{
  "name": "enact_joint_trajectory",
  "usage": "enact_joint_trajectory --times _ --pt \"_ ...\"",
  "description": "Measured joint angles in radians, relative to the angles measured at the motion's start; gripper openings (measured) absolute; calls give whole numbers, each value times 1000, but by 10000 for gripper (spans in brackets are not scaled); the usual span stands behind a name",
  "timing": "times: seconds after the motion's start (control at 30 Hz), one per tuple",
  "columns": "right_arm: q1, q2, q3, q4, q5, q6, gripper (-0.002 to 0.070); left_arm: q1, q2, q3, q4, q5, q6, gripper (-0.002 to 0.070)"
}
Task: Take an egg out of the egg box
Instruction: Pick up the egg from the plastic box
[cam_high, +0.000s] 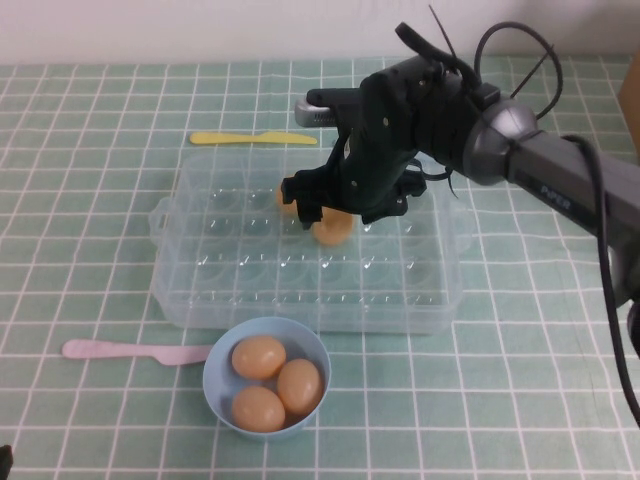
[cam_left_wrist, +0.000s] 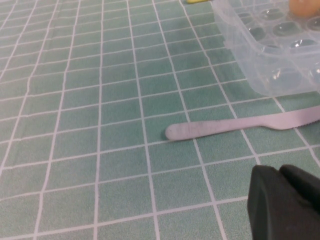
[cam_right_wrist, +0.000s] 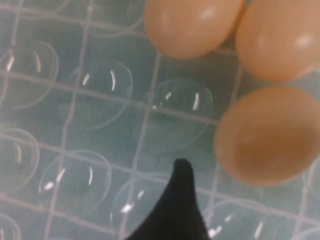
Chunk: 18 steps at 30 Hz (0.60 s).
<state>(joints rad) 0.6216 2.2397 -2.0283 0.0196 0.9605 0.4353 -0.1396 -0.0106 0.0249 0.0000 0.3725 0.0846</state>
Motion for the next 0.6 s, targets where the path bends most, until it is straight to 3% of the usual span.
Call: enact_joint_trajectory --times 0.6 --pt "-12 90 -59 -20 -55 9 564 0 0 0 0 0 0 -4"
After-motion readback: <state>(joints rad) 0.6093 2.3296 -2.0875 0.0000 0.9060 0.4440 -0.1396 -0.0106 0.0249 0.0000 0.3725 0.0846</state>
